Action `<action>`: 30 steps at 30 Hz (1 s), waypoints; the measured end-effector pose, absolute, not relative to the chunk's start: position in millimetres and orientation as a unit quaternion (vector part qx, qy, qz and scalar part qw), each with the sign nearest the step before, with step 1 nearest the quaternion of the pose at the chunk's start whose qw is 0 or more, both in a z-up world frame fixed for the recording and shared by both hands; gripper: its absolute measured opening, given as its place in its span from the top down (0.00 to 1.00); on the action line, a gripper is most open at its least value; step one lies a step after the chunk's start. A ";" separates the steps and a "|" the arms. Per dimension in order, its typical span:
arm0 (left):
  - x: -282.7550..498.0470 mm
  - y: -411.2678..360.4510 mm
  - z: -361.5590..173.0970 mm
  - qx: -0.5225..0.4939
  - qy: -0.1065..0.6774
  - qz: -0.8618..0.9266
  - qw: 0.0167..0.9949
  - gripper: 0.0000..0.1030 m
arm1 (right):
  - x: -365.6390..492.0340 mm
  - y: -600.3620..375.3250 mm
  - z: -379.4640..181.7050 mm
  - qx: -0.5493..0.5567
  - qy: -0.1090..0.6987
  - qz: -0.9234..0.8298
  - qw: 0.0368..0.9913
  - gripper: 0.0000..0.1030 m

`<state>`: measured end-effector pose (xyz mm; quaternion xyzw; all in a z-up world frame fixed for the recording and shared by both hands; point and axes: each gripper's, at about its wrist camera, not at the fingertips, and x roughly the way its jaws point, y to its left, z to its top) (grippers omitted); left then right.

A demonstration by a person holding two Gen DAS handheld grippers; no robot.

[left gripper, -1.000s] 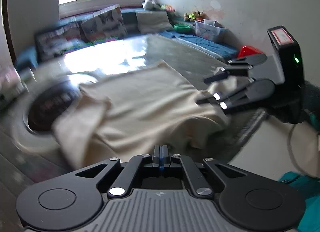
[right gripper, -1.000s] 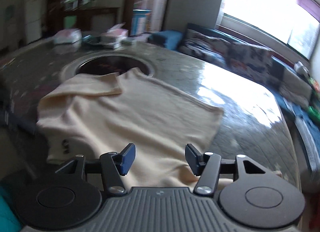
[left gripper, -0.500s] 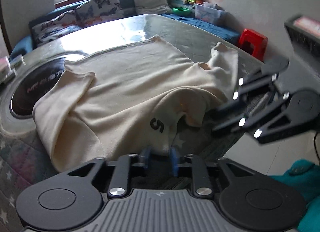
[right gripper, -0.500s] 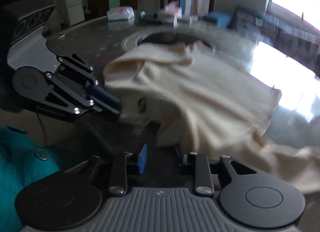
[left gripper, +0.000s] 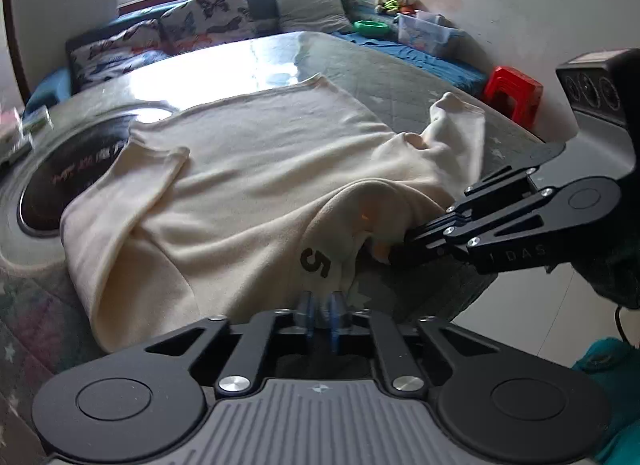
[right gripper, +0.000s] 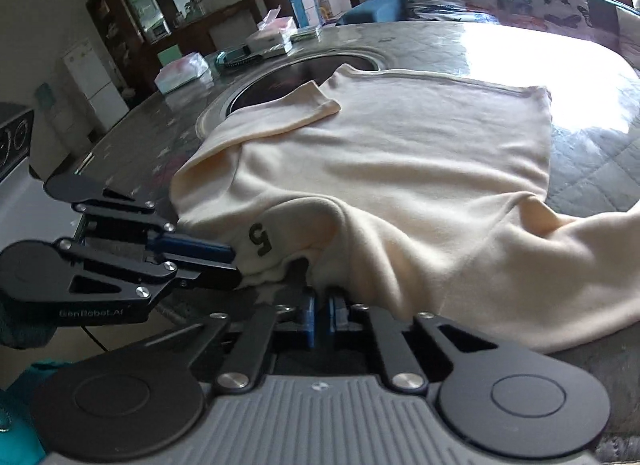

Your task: Fold clothes

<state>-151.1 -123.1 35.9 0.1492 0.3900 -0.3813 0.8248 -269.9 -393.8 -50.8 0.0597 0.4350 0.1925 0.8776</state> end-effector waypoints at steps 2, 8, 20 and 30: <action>-153.4 -119.3 40.1 0.160 0.382 -0.389 0.823 0.98 | -272.6 -394.1 -48.7 0.053 0.433 0.196 0.878 0.96; -156.1 -99.4 52.5 0.175 0.382 -0.426 0.801 0.98 | -293.6 -401.7 -26.0 0.041 0.443 0.252 0.859 0.97; -143.3 -102.8 62.2 0.161 0.355 -0.444 0.807 0.95 | -299.4 -408.1 -0.3 -0.050 0.419 0.243 0.874 0.93; -119.1 -138.4 32.7 0.134 0.376 -0.453 0.797 0.95 | -270.4 -376.0 -35.5 -0.084 0.418 0.252 0.869 0.89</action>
